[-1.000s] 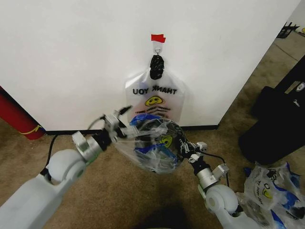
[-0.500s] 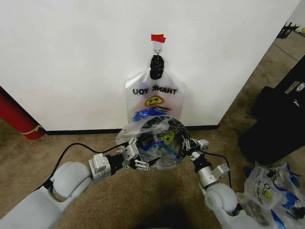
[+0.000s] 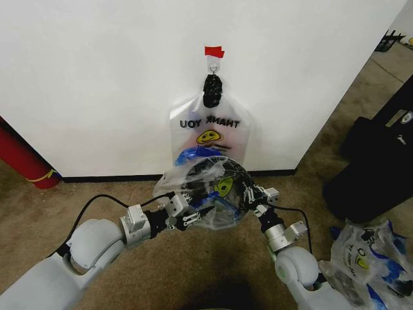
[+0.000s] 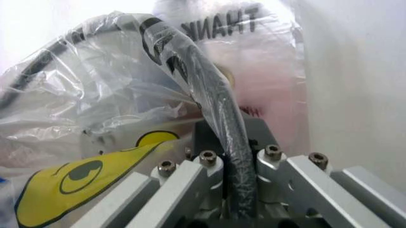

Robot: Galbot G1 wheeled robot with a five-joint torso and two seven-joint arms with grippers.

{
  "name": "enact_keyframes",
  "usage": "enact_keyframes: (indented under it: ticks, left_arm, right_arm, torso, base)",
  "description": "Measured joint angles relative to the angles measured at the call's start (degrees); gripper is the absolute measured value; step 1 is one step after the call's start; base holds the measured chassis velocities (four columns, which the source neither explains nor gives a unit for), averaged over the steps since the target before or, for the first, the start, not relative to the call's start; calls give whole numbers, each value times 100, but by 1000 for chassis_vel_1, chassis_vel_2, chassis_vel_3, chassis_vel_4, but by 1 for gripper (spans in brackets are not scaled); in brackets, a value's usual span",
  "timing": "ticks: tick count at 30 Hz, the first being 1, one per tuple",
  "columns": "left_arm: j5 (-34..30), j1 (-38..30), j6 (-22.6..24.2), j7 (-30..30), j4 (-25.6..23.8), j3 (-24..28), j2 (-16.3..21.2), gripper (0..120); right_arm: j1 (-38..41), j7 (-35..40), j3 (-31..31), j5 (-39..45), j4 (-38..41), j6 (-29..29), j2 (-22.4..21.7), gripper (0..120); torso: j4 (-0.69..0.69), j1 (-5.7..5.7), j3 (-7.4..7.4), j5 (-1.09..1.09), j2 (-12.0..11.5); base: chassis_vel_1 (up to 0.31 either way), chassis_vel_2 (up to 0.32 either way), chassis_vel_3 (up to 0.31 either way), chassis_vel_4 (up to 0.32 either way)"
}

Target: Pick up the garbage bag from the wall and place it over the trash bin.

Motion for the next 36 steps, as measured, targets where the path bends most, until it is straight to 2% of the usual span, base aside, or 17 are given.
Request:
enact_keyframes:
  ticks: [4, 6, 9, 12, 13, 17, 26, 30, 36]
  left_arm:
    - [98, 28, -147, 294, -37, -57, 17, 0]
    - [144, 39, -174, 458, -40, -84, 30, 0]
    - [376, 70, -368, 1085, -12, -171, 65, 0]
    - [893, 68, -807, 1763, 223, -289, 105, 0]
    - [893, 68, -807, 1763, 223, -289, 105, 0]
    - [1458, 85, -1406, 2386, 666, -443, 120, 0]
    - [1595, -44, -2030, 2881, 1152, -484, -26, 0]
    - [1892, -233, -2298, 3096, 1438, -456, -153, 0]
    - [2348, -446, -2598, 3024, 1933, -421, -310, 0]
  right_arm:
    - [-30, 119, 2, 48, 27, -50, 1, 1]
    - [-35, 130, 2, 65, 41, -55, 0, 1]
    - [-55, 229, -7, 208, 120, -117, 1, 1]
    - [-75, 506, -29, 582, 311, -371, 3, 1]
    - [-75, 506, -29, 582, 311, -371, 3, 1]
    - [-136, 1018, -23, 1404, 696, -949, 3, 1]
    - [-239, 1831, 65, 2395, 1187, -1906, 15, 1]
    - [-253, 2194, 149, 2989, 1409, -2367, 55, 1]
    - [-232, 2461, 160, 3349, 1549, -2580, 112, 1]
  torso:
    - [0, 0, 0, 0, 0]
    - [0, 0, 0, 0, 0]
    - [0, 0, 0, 0, 0]
    - [0, -1, 0, 0, 0]
    - [0, -1, 0, 0, 0]
    - [0, -1, 0, 0, 0]
    - [0, -1, 0, 0, 0]
    - [-1, 0, 0, 0, 0]
    - [0, 0, 0, -1, 0]
  base:
    - [0, 0, 0, 0]
    - [0, 0, 0, 0]
    - [0, 0, 0, 0]
    - [0, 0, 0, 0]
    - [0, 0, 0, 0]
    - [0, 0, 0, 0]
    - [0, 0, 0, 0]
    - [0, 0, 0, 0]
    - [0, 0, 0, 0]
